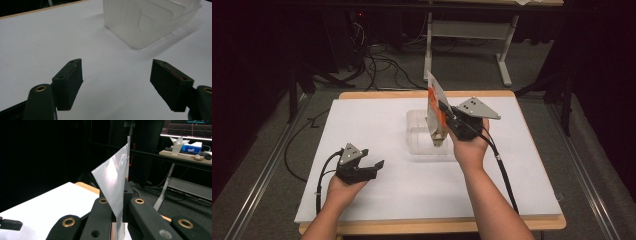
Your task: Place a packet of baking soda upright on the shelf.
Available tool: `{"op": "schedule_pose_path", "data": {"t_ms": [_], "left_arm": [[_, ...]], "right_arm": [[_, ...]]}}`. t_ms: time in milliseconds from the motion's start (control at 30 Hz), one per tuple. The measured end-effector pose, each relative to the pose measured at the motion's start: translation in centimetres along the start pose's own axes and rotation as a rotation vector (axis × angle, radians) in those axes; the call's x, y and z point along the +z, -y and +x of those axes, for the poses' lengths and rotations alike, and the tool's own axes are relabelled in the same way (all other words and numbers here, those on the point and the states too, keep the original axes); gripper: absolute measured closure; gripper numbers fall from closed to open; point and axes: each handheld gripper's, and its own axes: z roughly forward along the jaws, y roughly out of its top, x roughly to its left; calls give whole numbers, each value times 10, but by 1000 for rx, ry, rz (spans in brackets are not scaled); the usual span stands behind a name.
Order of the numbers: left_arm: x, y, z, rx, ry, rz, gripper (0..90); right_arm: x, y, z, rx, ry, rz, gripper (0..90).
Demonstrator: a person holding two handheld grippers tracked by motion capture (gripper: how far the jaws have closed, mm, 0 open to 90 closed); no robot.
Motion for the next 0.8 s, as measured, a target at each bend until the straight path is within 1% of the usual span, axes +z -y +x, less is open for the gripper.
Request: {"op": "schedule_pose_path", "data": {"t_ms": [200,267,400,500,567,600,700,800], "left_arm": [[1,0,0,-2,2,-1,265],[1,0,1,-1,4,-1,265],[3,0,3,-4,5,1,265],[3,0,4,-6,2,0,266],[3,0,4,-5,2,-3,265],[3,0,4,-6,2,-4,265],[3,0,4,-4,3,0,265],[3,0,4,-1,6,2,265]], "right_arm": [[20,3,4,22,-12,8,900],[26,4,5,20,-11,13,900],[34,6,6,11,-3,34,900],[38,7,5,8,5,39,900],[42,8,4,19,5,51,900],[44,9,4,13,6,53,900],[52,12,3,21,15,69,900],[56,14,3,25,16,78,900]]}}
